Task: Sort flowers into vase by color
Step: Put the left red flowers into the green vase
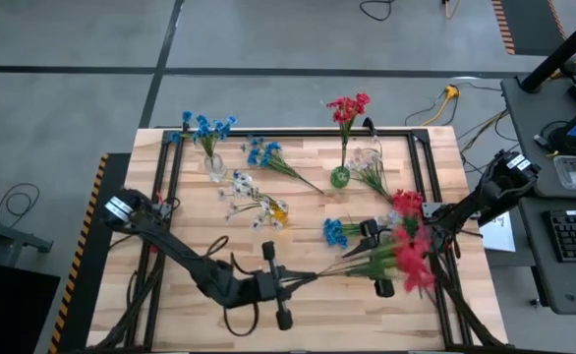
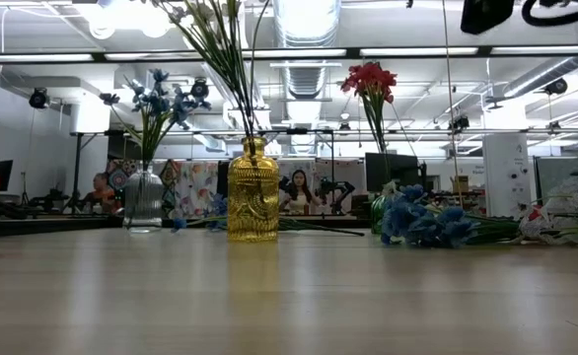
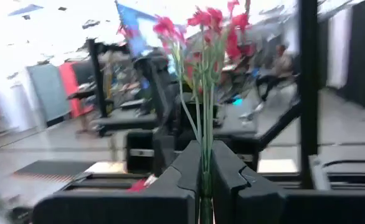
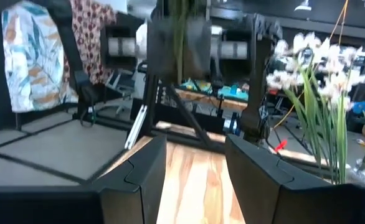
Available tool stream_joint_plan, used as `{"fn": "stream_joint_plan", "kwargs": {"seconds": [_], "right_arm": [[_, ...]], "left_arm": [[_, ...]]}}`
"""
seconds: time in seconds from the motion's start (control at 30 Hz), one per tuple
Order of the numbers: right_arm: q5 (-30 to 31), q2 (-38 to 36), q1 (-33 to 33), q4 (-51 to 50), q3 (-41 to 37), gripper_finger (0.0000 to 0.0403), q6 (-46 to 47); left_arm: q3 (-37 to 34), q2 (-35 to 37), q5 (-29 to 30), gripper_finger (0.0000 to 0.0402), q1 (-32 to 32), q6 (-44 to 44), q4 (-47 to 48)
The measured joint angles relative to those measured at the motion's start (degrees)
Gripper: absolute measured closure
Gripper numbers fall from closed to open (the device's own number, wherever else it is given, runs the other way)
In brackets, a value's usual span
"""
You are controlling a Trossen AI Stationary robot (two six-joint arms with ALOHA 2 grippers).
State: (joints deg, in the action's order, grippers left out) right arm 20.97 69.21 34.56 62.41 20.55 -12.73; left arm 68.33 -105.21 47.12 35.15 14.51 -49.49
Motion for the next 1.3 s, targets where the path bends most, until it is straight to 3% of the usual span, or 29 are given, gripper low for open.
{"fn": "stream_joint_plan", "kwargs": {"seconds": [0.23,0.73,1.17,1.3], "right_arm": [[0.51,0.0,-0.72,0.11,5.65,0.0243,-1.36],[-0.33,0.0,-3.99,-0.43,8.08,0.0157,0.09],[-2.95,0.0,-4.86,-1.56,8.39,0.0159,-0.55],[-2.9,0.0,-6.03,-2.31,9.23,0.018,-0.31]], "left_arm": [[-7.27,-0.48,-0.68,0.0401,-1.59,-1.37,-9.45],[-7.33,-1.46,-1.35,0.0401,-2.67,-0.71,-9.19],[-7.33,-1.48,-1.21,0.0401,-4.52,-1.5,-9.53],[-7.33,-1.48,-1.21,0.0401,-4.52,-1.75,-9.05]]}}
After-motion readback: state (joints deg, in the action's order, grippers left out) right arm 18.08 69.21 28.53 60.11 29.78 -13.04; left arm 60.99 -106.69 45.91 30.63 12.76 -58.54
